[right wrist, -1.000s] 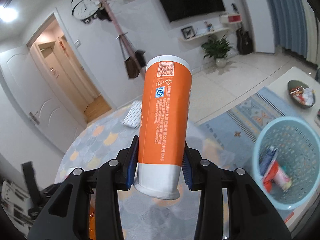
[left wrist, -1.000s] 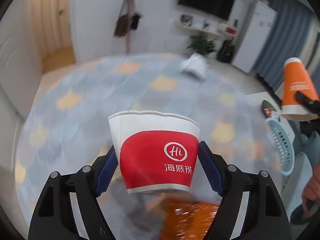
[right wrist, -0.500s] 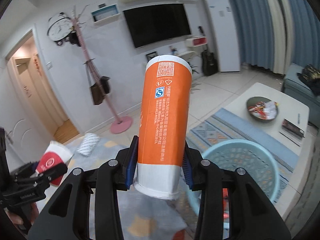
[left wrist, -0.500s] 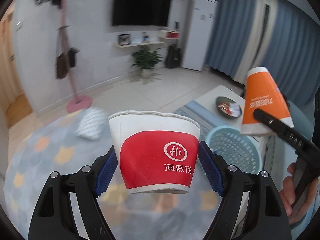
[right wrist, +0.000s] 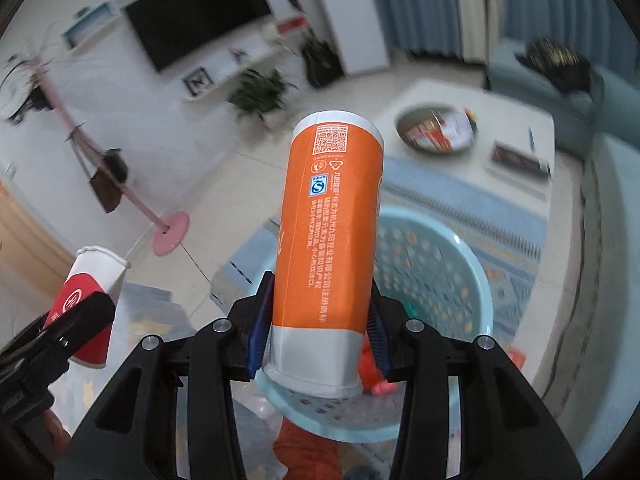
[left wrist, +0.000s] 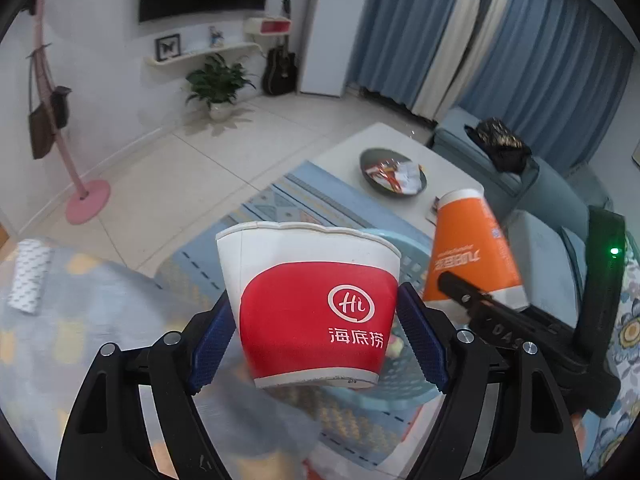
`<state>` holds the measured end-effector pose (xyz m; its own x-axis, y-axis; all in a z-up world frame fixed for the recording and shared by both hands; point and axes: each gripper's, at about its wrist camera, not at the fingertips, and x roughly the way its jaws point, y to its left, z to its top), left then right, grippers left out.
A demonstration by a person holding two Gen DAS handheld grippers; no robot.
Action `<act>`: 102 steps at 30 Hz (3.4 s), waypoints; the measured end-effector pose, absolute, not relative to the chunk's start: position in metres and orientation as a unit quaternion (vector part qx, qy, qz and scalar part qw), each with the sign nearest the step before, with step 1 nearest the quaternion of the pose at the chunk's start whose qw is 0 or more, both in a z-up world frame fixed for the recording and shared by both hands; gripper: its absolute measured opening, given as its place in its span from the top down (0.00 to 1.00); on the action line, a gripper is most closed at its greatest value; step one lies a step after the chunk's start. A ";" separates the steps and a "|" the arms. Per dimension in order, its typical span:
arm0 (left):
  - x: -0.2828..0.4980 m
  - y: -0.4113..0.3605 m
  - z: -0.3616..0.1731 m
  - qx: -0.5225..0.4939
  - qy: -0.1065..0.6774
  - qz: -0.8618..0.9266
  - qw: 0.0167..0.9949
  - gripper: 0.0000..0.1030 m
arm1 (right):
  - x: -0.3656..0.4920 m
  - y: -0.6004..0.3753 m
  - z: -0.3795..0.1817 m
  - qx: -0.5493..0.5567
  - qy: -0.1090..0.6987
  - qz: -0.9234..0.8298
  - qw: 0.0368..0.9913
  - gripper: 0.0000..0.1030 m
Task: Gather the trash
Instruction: 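Drop the red cup from the left tool into the basket while the right tool drops the orange cup, then move the left tool to the orange snack bag while the right tool approaches the polka-dot bag, then grasp the orange snack bag with the left tool while the right tool grasps the polka-dot bag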
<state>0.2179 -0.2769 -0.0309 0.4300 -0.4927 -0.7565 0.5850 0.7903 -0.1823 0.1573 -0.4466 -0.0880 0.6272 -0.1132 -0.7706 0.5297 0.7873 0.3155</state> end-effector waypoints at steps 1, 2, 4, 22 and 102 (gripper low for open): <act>0.217 -0.286 -0.037 0.059 0.434 -0.323 0.839 0.26 | 0.156 -0.452 -0.094 0.271 0.397 -0.192 0.856 0.61; 0.216 -0.294 -0.042 0.063 0.441 -0.324 0.835 0.25 | 0.155 -0.458 -0.100 0.274 0.405 -0.200 0.849 0.58; 0.216 -0.301 -0.047 0.059 0.447 -0.329 0.830 0.25 | 0.150 -0.464 -0.107 0.272 0.413 -0.217 0.842 0.58; 0.189 -0.273 -0.042 0.048 0.426 -0.323 0.844 0.20 | 0.118 -0.468 -0.089 0.289 0.383 -0.202 0.854 0.37; 0.104 0.084 -0.061 -0.034 0.392 -0.104 0.914 0.64 | 0.288 -0.068 -0.039 0.053 0.387 0.131 0.911 0.42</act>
